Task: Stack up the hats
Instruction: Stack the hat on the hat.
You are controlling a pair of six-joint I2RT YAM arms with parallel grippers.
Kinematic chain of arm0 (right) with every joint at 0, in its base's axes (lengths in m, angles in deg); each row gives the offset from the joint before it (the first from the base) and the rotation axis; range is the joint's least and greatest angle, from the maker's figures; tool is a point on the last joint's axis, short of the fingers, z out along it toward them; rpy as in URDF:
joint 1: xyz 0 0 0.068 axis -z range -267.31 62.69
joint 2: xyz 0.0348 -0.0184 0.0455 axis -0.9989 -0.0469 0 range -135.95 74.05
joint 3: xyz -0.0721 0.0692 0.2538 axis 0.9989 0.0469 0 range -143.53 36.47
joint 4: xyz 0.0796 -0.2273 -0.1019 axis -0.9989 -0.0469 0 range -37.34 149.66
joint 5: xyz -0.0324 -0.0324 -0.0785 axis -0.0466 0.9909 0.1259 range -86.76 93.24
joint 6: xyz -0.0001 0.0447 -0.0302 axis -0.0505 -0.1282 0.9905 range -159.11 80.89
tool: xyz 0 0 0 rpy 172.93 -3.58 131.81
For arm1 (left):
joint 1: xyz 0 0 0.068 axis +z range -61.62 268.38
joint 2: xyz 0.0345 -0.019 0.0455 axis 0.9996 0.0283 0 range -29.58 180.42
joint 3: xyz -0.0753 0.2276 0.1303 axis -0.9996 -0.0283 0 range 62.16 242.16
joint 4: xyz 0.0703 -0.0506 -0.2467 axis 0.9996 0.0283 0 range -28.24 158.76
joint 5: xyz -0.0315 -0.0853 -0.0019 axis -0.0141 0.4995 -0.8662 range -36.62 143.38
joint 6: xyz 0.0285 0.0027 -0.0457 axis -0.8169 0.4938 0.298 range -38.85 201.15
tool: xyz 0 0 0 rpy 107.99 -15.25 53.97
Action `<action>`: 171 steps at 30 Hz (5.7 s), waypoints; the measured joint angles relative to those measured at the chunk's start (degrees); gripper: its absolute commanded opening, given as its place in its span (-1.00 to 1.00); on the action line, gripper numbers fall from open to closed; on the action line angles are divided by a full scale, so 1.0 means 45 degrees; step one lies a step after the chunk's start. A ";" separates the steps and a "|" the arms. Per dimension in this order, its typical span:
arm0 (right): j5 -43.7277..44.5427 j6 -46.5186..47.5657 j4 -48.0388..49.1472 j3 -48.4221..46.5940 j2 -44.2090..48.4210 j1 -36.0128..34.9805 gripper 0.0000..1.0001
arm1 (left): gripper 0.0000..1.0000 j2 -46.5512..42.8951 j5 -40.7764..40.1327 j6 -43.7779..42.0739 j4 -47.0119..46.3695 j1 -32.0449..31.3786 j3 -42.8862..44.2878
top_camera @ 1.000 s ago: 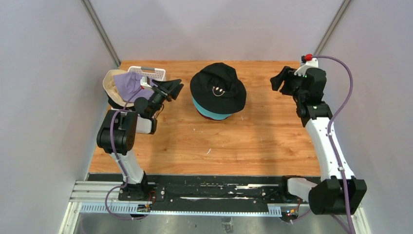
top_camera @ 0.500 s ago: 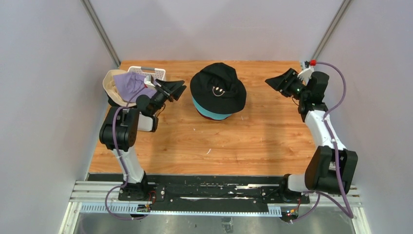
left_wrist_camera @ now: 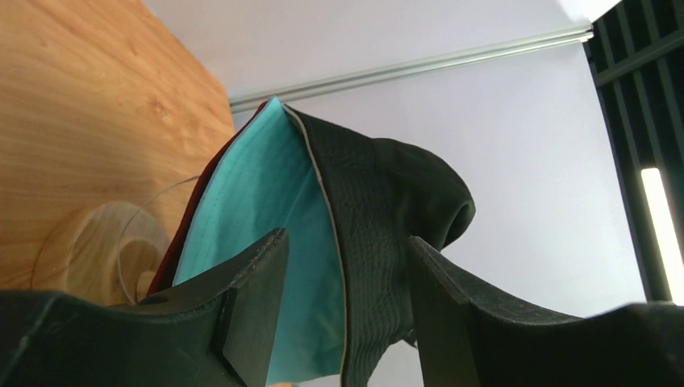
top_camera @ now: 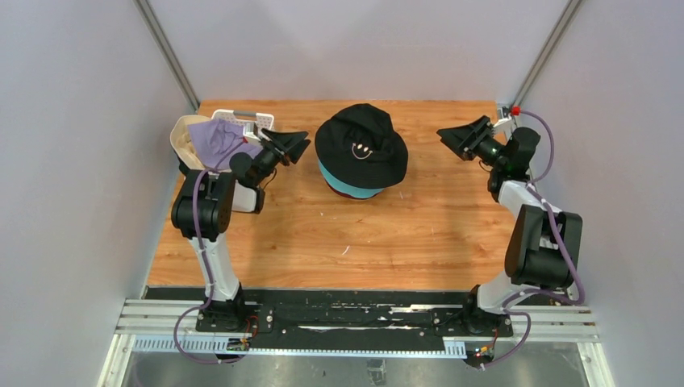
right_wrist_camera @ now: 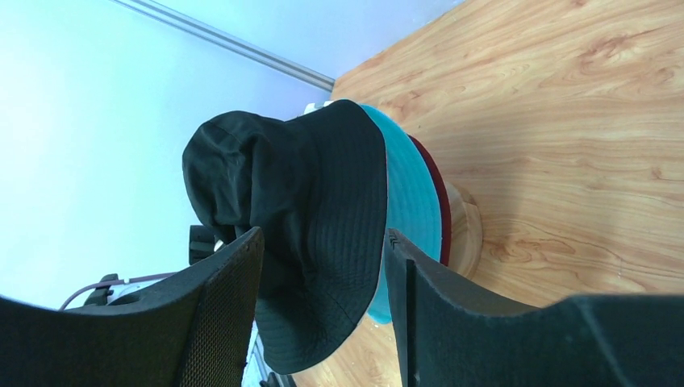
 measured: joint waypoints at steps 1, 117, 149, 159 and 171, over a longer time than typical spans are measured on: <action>-0.0087 -0.0180 0.0350 0.0010 -0.0165 0.0000 0.12 | 0.18 0.0000 0.0000 -0.0044 0.0029 -0.0015 0.0107; -0.1234 -0.6601 1.1030 0.0039 -0.8165 -0.2540 -0.99 | -0.99 0.2608 0.0583 -0.0185 -0.0675 -0.0301 0.0146; -0.1540 -0.5518 1.0482 0.1078 -0.7164 -0.1350 -0.28 | -0.45 0.2535 0.0695 -0.0408 -0.0510 -0.0112 0.1224; -0.1588 -0.5887 1.0676 0.1054 -0.6547 -0.1923 -0.26 | -0.43 0.2535 0.0665 -0.0165 -0.0505 -0.0656 0.1637; -0.1666 -0.6115 1.0695 0.1005 -0.5387 -0.2953 -0.26 | -0.78 0.2108 0.0612 -0.0170 -0.0495 -0.0772 0.1467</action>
